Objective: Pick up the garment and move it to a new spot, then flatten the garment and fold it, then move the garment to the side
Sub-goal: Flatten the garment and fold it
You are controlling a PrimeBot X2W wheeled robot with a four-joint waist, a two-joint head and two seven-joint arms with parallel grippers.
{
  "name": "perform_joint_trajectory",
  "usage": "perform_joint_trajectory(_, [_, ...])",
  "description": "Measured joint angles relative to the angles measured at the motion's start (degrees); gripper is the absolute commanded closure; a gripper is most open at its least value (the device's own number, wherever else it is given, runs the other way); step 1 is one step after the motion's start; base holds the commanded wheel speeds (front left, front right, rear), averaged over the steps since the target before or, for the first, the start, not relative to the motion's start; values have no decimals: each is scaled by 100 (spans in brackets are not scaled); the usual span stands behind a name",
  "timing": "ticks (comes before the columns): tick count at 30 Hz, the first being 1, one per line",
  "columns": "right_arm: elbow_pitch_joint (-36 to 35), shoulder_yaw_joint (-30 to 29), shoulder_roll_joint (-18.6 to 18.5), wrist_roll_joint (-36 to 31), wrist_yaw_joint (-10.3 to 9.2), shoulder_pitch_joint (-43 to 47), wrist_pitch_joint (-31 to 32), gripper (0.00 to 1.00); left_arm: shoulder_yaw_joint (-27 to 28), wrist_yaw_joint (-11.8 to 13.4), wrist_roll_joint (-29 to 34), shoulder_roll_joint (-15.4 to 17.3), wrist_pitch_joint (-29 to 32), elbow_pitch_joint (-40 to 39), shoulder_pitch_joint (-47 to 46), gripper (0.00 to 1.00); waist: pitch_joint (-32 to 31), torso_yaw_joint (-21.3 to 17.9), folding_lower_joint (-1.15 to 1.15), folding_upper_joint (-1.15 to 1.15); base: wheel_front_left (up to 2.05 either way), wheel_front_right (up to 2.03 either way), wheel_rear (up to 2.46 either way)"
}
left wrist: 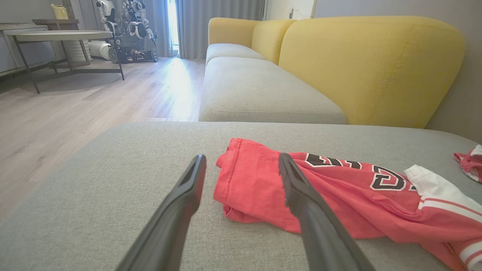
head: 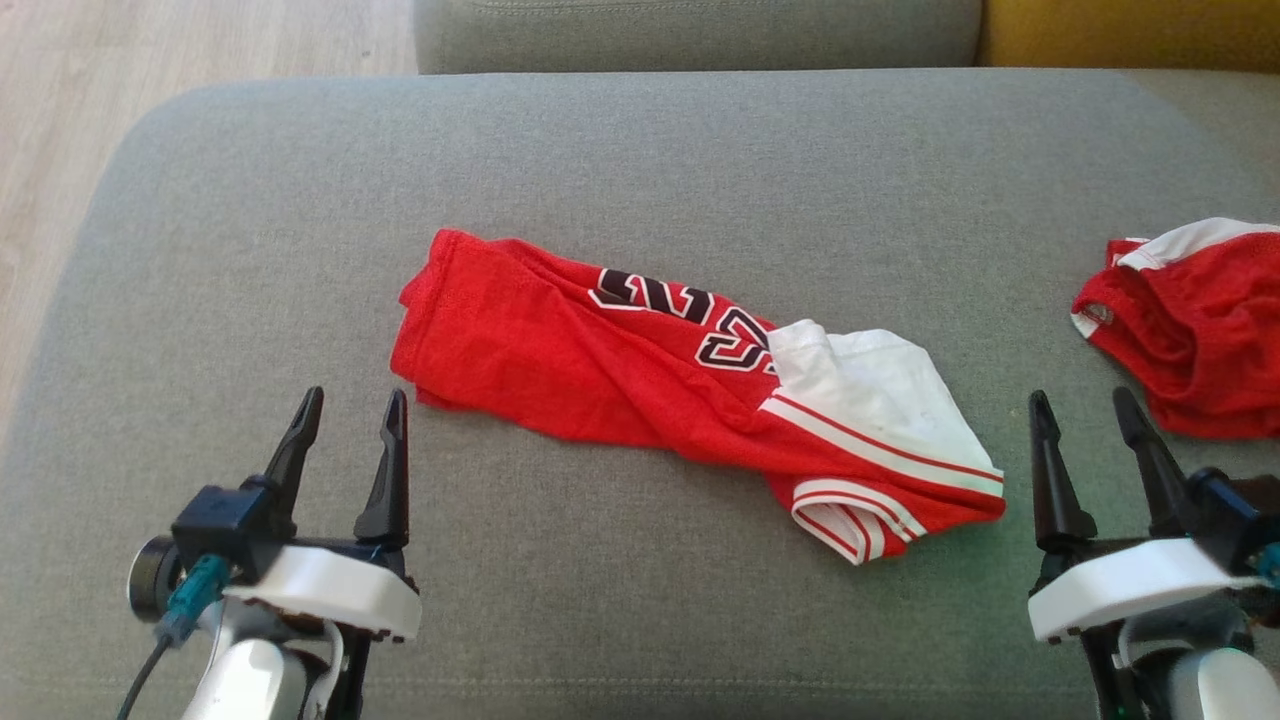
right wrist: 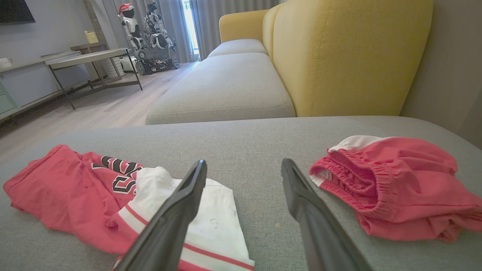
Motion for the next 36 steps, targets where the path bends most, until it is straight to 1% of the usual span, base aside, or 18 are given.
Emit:
perform_joint_trajectory(4, [19,-4,0,8,0,-3,0,0,-13,49,-1,8,0,-13,0,0,13,11,0,0,0,0,0])
perform_joint_trajectory(13, [34,-2,0,56,0,-6,-1,0,-62,46,-2,25,48,-20,-15,0,59,10,0,0,0,0,0])
perform_joint_trajectory(14, [33,-3,0,57,0,-7,-1,0,-99,34,-9,25,70,-19,-31,0,82,11,0,0,0,0,0])
perform_joint_trajectory(18, [16,13,0,57,0,-46,-2,0,-210,-182,-132,14,201,169,-394,0,234,4,0,0,0,0,0])
perform_joint_trajectory(23, [12,126,0,56,0,-330,-22,0,-333,-514,-308,-27,592,953,-1339,0,493,-80,0,0,0,0,0])
perform_joint_trajectory(25, [18,154,0,56,0,-424,-31,0,-326,-600,-419,-58,710,1370,-1602,0,595,-140,0,0,0,0,0])
perform_joint_trajectory(28, [54,199,0,57,0,-495,-70,0,-288,-662,-534,-62,858,1961,-1848,0,731,-244,0,0,0,0,0])
perform_joint_trajectory(31, [109,218,0,59,0,-495,-100,0,-185,-657,-598,-60,901,2466,-2018,0,845,-343,0,0,0,0,0])
perform_joint_trajectory(36, [188,212,-1,108,0,-499,-146,0,-19,-727,-889,-97,1004,3011,-2171,0,949,-428,0,0,0,0,0])
